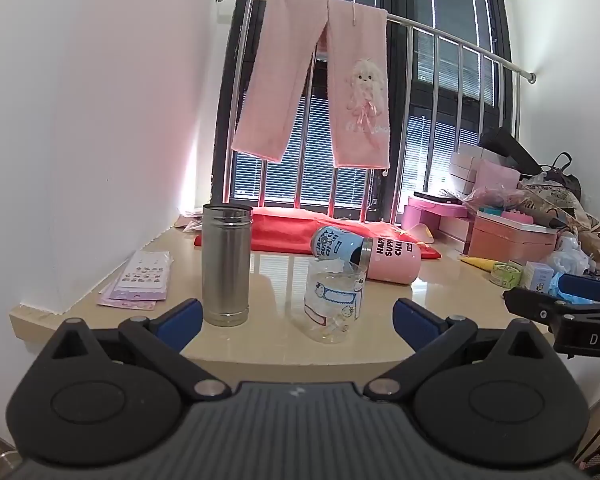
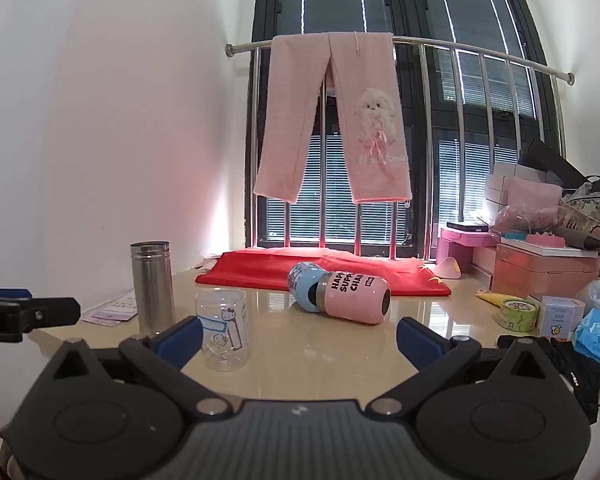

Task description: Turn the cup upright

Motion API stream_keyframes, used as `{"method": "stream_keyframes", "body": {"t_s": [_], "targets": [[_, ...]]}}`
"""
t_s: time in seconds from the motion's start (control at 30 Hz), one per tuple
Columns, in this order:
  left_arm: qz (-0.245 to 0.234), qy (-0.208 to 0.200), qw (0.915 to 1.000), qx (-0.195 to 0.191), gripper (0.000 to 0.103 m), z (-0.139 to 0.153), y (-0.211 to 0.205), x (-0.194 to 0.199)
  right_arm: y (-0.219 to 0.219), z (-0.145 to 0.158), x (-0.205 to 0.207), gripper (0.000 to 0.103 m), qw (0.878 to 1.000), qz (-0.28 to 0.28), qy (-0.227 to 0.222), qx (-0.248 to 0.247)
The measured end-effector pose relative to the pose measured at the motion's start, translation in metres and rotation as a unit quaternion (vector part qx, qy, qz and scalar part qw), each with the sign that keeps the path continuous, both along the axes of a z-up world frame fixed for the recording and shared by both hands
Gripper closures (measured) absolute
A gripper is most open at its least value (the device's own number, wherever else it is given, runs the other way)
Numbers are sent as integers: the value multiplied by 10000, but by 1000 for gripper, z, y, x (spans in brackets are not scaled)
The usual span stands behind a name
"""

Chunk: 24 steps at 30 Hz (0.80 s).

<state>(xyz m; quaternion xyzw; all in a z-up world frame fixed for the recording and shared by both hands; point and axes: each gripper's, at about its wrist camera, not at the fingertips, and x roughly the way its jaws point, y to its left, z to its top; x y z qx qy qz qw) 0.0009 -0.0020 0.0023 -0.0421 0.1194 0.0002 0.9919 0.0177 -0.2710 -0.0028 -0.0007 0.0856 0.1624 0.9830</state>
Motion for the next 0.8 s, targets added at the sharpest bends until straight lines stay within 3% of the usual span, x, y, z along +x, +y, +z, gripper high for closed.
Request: {"method": "stream_keyframes", "body": {"t_s": [0.8], "targets": [[-6, -12, 10000, 0, 0, 0, 0, -2, 0, 0, -1, 0, 10000, 2, 2, -2]]}}
